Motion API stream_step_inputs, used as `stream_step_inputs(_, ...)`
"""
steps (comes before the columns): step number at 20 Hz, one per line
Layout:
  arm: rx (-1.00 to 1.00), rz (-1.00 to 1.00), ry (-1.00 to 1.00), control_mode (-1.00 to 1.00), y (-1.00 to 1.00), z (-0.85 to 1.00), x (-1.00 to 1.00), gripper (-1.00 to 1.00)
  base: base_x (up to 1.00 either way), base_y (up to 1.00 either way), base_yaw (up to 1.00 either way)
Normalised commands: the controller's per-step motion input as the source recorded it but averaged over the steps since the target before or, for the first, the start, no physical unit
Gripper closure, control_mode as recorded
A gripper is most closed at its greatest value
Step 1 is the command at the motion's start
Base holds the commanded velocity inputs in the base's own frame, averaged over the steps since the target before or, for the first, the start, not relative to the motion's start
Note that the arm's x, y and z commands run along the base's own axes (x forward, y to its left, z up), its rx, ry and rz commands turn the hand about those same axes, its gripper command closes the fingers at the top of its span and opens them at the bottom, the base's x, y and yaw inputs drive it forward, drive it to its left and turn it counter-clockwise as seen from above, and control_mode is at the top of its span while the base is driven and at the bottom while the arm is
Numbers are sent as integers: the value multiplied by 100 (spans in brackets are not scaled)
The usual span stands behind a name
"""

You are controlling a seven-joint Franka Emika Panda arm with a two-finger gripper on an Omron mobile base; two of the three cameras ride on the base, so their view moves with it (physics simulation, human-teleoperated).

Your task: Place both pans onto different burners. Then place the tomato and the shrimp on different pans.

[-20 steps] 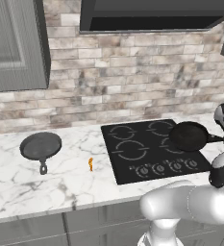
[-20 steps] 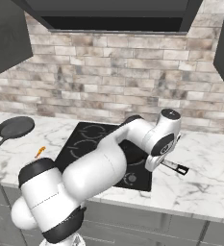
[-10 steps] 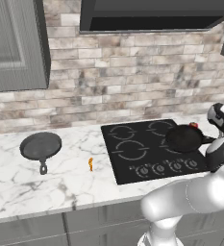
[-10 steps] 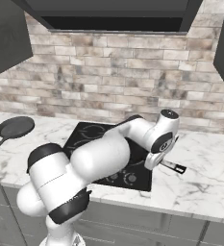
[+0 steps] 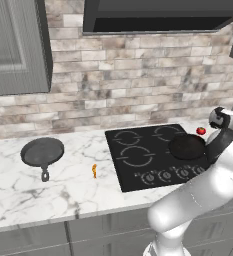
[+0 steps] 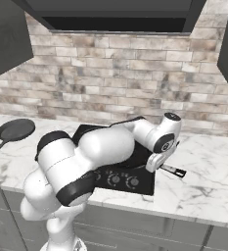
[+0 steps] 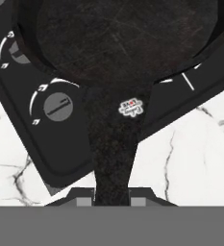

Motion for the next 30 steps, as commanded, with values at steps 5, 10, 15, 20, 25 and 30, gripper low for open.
stream_step_inputs(5,9,0,5,-100,0,-7,20,100,0,0,0)
stream_step_inputs(10,6,0,0,-100,-3,0,16,100,0,0,0)
stream_step_inputs(15,5,0,0,-100,-4,-10,9,100,0,0,0)
stream_step_inputs(20,5,0,0,-100,-7,-18,7,100,0,0,0)
stream_step_inputs(25,3,0,0,-100,-3,-18,6,100,0,0,0)
stream_step_inputs(30,0,0,1,-100,0,-16,4,100,0,0,0)
